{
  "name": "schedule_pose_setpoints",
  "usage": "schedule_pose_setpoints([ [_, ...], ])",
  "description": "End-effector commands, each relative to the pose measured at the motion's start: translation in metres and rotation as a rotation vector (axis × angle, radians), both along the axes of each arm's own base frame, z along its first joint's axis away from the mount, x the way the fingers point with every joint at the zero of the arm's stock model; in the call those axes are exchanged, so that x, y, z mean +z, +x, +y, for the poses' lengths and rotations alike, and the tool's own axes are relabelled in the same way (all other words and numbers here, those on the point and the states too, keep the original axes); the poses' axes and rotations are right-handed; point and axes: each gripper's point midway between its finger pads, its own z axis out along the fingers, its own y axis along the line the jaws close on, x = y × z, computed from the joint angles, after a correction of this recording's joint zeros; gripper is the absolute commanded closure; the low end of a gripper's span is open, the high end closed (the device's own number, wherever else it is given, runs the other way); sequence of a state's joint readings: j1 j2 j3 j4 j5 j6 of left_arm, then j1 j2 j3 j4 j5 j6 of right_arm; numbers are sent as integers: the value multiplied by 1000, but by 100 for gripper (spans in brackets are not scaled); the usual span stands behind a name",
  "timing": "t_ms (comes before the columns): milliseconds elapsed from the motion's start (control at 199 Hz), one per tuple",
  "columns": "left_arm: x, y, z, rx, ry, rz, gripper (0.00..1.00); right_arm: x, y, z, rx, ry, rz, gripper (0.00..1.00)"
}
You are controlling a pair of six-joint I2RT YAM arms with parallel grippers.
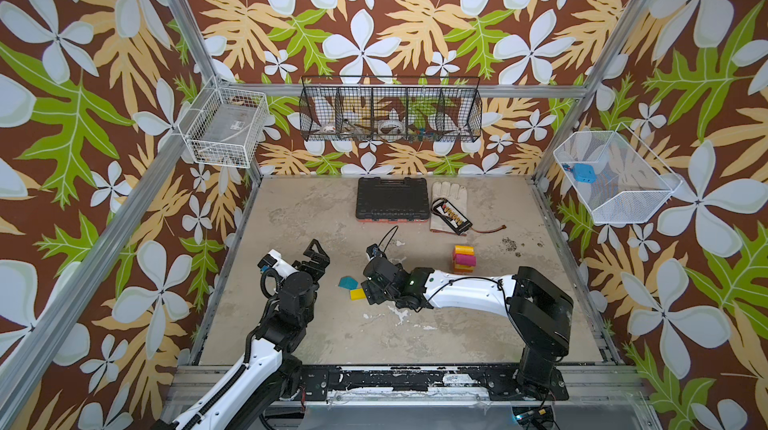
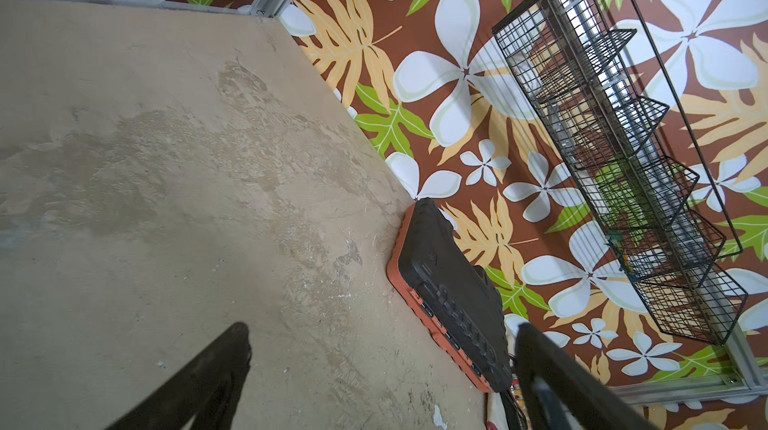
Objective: Build the wood block tower
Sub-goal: 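Raise the right gripper and move it over the yellow rectangular block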
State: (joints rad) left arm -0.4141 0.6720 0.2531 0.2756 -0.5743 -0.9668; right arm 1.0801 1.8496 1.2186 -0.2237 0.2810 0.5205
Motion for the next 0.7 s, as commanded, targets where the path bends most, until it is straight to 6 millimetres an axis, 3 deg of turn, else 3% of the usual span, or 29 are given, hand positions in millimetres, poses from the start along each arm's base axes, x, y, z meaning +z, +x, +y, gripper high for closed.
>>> schedule_pose_setpoints([
  [0, 3, 0, 2, 17, -6, -5, 0, -2, 3, 3, -11, -5, -2, 13],
  [306, 3, 1, 1, 11, -6, -4, 0, -19, -9, 23, 1, -48, 28, 9],
  [698, 5, -1, 3, 17, -11, -9, 0, -54, -7, 41, -21, -81, 94, 10],
])
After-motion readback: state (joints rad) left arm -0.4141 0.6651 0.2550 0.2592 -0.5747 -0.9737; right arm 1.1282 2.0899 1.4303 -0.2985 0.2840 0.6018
